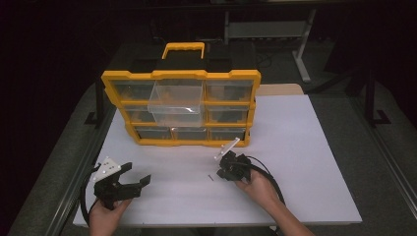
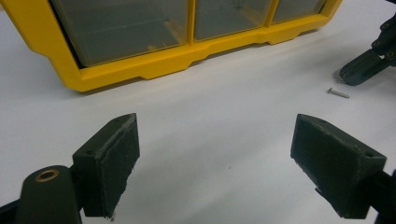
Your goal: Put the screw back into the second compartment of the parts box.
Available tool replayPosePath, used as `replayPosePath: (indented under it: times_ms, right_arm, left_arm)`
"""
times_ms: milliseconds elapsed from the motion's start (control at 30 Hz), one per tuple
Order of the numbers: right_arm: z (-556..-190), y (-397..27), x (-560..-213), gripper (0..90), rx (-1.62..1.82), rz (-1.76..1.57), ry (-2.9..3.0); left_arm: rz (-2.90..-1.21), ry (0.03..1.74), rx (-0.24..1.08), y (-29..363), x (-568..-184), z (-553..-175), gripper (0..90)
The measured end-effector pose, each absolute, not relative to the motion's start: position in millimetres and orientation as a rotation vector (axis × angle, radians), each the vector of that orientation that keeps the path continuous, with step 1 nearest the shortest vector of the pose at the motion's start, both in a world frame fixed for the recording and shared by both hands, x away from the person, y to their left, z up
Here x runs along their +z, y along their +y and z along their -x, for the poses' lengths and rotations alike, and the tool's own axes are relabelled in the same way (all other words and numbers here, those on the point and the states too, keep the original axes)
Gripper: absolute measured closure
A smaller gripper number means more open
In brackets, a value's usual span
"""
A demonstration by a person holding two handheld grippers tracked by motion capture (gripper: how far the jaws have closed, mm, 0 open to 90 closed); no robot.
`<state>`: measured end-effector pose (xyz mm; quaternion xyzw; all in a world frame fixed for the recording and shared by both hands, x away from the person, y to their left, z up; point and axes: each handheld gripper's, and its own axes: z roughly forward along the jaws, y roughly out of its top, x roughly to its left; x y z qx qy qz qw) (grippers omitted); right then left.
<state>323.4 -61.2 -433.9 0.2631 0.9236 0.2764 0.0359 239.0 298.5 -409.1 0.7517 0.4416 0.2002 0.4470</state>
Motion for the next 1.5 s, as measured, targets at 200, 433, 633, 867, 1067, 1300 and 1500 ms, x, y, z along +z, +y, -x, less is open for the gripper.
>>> replayPosePath:
  times_ms: [200, 433, 633, 867, 1067, 1300, 1500]
  right_arm:
    - [-328, -67, -433, 87.5, 0.899, -0.844, 2.88]
    - [-330, -77, -414, 87.4, 1.001, -0.843, 2.9]
    - [-331, -84, -377, 87.4, 1.067, -0.761, 2.876]
    - [-334, -93, -336, 87.4, 1.137, -0.73, 2.86]
    - [-339, -98, -310, 87.4, 1.134, -0.688, 2.85]
    - [-343, -97, -290, 87.4, 1.133, -0.664, 2.849]
    - [-348, -101, -264, 87.4, 1.175, -0.631, 2.825]
  left_arm:
    - [-1.868, 1.093, 0.498, 300, -409, -240, 14.8]
    - [-1.863, 1.095, 0.497, 298, -410, -240, 14.8]
    - [-1.877, 1.089, 0.497, 298, -410, -240, 14.8]
    - [-1.856, 1.095, 0.498, 298, -410, -240, 14.8]
    - [-1.872, 1.095, 0.497, 298, -410, -240, 14.8]
    - [-1.863, 1.097, 0.498, 298, -410, -240, 14.8]
    - [-1.854, 1.09, 0.505, 298, -409, -240, 14.8]
